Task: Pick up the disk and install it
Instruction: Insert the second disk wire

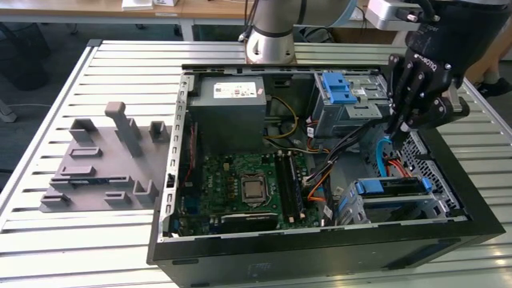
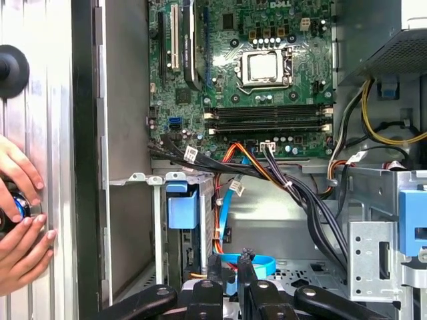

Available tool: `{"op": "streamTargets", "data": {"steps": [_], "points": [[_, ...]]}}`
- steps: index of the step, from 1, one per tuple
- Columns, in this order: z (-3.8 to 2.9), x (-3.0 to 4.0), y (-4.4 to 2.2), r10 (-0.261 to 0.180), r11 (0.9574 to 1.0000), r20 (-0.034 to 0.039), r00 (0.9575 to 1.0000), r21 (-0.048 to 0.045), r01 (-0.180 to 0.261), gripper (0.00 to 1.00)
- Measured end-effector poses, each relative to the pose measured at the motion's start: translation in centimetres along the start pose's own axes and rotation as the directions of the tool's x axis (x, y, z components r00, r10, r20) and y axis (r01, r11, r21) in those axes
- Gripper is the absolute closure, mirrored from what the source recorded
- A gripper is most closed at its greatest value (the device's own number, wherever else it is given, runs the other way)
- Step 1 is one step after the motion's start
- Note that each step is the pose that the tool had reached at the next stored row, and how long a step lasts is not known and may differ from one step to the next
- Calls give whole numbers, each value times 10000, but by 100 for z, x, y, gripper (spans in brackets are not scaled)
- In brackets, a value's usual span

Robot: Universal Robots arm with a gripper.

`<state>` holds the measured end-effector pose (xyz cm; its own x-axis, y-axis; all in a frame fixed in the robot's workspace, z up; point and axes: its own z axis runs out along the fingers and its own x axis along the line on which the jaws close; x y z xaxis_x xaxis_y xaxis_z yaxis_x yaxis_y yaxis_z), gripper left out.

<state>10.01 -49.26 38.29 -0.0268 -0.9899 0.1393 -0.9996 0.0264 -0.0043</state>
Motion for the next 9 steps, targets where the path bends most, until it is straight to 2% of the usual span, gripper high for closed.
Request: {"op": "streamTargets", "data": {"steps": [4,9], "points": [[-2,-17,-8,0,10000,-11,10000,-4,0,76],[21,-29,-43,-1,10000,-108,9999,-12,1,76]]}}
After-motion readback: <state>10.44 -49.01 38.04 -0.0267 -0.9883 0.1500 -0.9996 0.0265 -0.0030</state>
